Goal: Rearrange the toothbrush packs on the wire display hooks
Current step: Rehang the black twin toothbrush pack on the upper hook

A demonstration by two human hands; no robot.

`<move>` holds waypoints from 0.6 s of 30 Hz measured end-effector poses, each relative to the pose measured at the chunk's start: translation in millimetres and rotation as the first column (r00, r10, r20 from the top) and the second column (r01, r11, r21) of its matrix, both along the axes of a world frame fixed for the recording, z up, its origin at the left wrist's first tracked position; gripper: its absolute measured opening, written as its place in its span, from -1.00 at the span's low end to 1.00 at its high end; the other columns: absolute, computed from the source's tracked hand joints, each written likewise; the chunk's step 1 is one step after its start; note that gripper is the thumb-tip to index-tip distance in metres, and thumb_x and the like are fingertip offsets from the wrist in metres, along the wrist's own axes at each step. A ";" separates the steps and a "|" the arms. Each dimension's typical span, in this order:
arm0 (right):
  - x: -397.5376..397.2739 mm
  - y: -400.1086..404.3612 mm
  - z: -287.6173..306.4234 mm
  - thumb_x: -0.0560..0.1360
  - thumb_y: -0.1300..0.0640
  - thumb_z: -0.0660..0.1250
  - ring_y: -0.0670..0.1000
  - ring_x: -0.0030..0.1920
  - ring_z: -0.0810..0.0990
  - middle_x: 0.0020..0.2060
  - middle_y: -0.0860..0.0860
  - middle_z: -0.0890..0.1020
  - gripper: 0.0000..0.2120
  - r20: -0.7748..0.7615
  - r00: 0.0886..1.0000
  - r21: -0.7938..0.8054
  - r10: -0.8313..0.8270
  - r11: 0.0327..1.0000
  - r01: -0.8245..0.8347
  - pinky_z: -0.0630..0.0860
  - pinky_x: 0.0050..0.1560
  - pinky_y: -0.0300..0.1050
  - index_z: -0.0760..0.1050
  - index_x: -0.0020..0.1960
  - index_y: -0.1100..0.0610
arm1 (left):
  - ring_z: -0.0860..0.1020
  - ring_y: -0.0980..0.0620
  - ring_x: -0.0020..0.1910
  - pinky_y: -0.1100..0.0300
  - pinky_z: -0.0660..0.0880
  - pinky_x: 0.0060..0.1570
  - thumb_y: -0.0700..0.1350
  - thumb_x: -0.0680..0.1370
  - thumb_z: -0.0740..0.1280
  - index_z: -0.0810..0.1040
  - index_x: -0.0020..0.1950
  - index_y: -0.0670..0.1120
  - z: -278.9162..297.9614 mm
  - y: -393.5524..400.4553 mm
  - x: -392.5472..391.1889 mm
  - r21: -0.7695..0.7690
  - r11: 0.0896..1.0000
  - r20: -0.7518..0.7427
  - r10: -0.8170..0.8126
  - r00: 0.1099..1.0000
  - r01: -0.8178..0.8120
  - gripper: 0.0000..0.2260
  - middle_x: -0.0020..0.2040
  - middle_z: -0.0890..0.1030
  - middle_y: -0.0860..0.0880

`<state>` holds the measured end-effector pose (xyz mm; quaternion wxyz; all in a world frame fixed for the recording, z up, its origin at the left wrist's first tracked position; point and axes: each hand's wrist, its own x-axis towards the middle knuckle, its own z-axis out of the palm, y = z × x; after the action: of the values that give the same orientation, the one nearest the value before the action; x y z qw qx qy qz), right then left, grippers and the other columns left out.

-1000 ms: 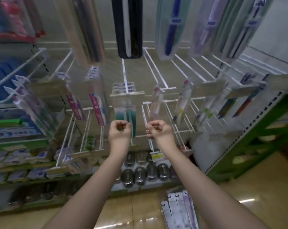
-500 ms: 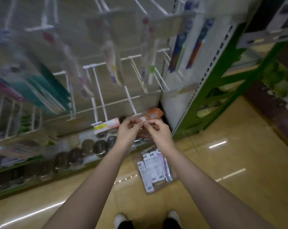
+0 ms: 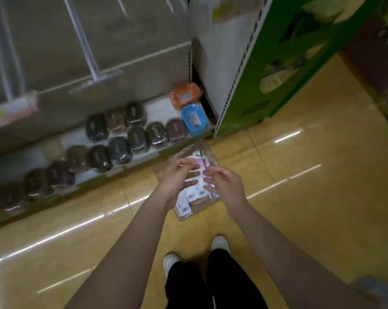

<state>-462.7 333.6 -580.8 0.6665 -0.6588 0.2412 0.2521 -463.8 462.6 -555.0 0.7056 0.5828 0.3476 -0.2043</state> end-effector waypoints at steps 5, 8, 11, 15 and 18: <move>-5.7 -4.6 -102.7 0.58 0.28 0.21 0.06 -0.14 0.57 -0.09 0.15 0.58 -0.85 -0.120 0.980 0.038 -0.162 0.985 0.167 0.57 -0.31 -0.30 0.52 0.04 0.33 | 0.61 -0.07 0.02 0.13 0.56 -0.04 -0.17 0.60 0.25 0.51 0.16 -0.17 -109.5 10.2 -2.5 0.033 0.993 -0.075 0.114 0.991 -0.112 -0.83 0.05 0.61 -0.12; -14.8 -3.2 -169.9 0.56 0.28 0.24 0.09 -0.03 0.60 0.03 0.17 0.61 -0.85 -0.151 0.967 -0.057 -0.203 0.979 0.197 0.59 -0.29 -0.34 0.52 0.07 0.31 | 0.60 -0.09 0.06 0.10 0.56 0.00 -0.18 0.60 0.23 0.53 0.12 -0.14 -172.3 12.6 -9.5 0.051 0.992 -0.095 0.123 0.988 -0.119 -0.86 0.09 0.61 -0.13; -22.0 0.1 -233.0 0.57 0.31 0.19 0.15 0.02 0.59 0.12 0.24 0.58 -0.88 -0.202 0.944 -0.077 -0.260 0.965 0.249 0.60 -0.10 -0.15 0.49 0.02 0.28 | 0.59 -0.10 0.07 0.09 0.55 0.05 -0.19 0.60 0.23 0.54 0.10 -0.14 -232.5 12.4 -16.5 0.098 0.981 -0.130 0.177 0.975 -0.165 -0.86 0.10 0.61 -0.13; -16.0 7.6 -300.3 0.59 0.35 0.13 0.22 -0.02 0.58 0.19 0.39 0.50 -0.78 -0.281 0.911 -0.078 -0.302 0.953 0.291 0.52 0.04 0.00 0.47 0.15 0.39 | 0.55 -0.08 0.09 0.11 0.50 0.10 -0.19 0.61 0.20 0.51 0.07 -0.13 -301.2 14.5 -20.7 0.166 0.956 -0.179 0.272 0.946 -0.243 -0.89 0.08 0.58 -0.10; -5.7 23.9 -351.6 0.57 0.30 0.15 0.26 0.10 0.57 0.19 0.33 0.52 -0.76 -0.282 0.956 -0.173 -0.086 0.984 0.037 0.51 0.17 0.11 0.48 0.18 0.31 | 0.49 -0.05 0.02 0.07 0.45 0.13 -0.19 0.60 0.23 0.51 0.03 -0.13 -348.5 19.4 -19.6 0.192 0.955 -0.203 0.265 0.943 -0.227 -0.92 0.02 0.55 -0.09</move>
<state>-468.3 357.5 -932.4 0.5745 -0.6604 0.3764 0.3035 -483.5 482.1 -903.5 0.6306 0.5641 0.5117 -0.1496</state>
